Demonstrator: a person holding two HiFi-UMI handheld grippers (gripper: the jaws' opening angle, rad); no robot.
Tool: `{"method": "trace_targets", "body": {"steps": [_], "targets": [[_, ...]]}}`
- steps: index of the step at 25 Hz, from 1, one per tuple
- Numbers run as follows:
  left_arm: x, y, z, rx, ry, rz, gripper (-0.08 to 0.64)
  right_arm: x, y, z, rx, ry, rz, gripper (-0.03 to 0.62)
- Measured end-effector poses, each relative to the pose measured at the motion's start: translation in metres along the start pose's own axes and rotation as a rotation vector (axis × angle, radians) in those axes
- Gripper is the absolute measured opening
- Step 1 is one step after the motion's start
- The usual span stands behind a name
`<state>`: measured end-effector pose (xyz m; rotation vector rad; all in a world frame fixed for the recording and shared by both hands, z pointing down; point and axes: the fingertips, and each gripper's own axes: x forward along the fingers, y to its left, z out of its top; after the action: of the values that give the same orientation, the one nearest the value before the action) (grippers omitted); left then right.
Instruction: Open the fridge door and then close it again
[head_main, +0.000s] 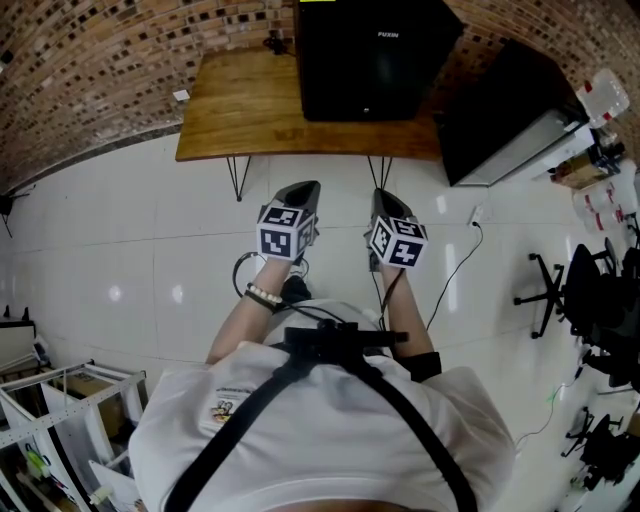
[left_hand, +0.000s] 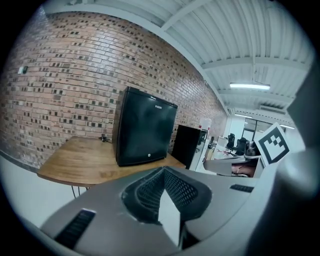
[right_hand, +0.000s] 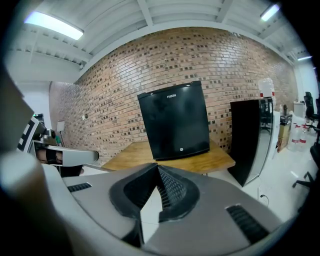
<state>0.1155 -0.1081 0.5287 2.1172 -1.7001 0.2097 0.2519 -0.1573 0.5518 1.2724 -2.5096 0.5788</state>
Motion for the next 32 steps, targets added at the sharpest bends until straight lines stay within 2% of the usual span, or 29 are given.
{"method": "trace_targets", "body": {"steps": [10,17,21,27,32], "targets": [[0.002,0.006,0.004,-0.007,0.001,-0.006,0.000,0.003,0.002,0.002,0.007,-0.006,-0.010,0.014],[0.006,0.021,0.023,-0.004,-0.026,0.003,0.000,0.011,0.002,-0.005,0.009,0.016,-0.016,0.014],[0.016,0.047,0.062,0.028,-0.078,0.011,0.002,0.024,0.005,-0.014,0.007,0.044,-0.024,0.014],[0.032,0.099,0.145,0.077,-0.180,-0.001,0.002,0.062,0.014,-0.017,-0.003,0.063,-0.058,0.014],[0.040,0.132,0.223,0.134,-0.261,-0.020,0.002,0.103,0.018,-0.057,0.021,0.139,-0.090,0.014]]}}
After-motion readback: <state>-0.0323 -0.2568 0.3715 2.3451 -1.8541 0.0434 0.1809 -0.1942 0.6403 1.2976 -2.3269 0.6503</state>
